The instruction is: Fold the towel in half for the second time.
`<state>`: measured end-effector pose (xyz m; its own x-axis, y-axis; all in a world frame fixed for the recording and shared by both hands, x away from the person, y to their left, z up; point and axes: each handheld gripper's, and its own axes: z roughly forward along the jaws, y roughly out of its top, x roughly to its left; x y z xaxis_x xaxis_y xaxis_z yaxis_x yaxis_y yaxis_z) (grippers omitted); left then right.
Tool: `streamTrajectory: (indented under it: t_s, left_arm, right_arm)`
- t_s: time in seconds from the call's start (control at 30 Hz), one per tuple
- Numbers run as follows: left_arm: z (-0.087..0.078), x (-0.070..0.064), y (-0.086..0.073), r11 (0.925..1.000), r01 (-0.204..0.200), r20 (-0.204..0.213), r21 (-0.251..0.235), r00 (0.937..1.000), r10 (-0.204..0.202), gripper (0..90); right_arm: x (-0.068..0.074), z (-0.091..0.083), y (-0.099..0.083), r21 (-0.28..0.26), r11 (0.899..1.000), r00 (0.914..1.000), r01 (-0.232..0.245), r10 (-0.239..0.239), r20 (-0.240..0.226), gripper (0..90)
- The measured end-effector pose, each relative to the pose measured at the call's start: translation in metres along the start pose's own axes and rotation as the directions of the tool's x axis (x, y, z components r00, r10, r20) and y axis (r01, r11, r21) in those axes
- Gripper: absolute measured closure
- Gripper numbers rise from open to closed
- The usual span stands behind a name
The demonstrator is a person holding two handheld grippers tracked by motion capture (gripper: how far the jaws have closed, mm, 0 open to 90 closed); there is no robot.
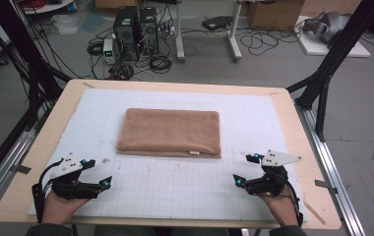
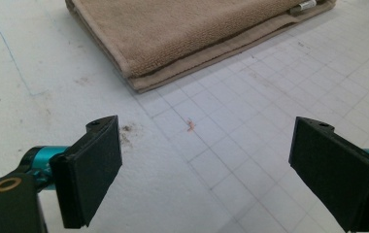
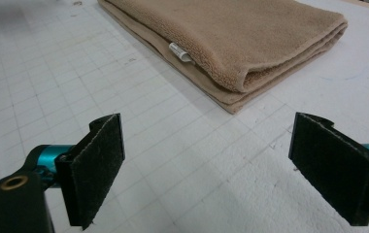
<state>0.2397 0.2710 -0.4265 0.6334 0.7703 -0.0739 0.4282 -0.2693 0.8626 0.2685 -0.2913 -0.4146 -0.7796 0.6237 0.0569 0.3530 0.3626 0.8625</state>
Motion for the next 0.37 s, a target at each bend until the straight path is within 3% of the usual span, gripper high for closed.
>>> streamTrajectory:
  t_s: [0.37]
  left_arm:
    - [-0.0032, -0.0004, -0.0057, 0.9999, 0.01, -0.012, -0.01, 0.9999, -0.01, 12.2]
  right_arm:
    - [0.0055, 0.0002, -0.0078, 0.005, 1.0, 1.0, 0.003, -0.003, 0.0, 12.1]
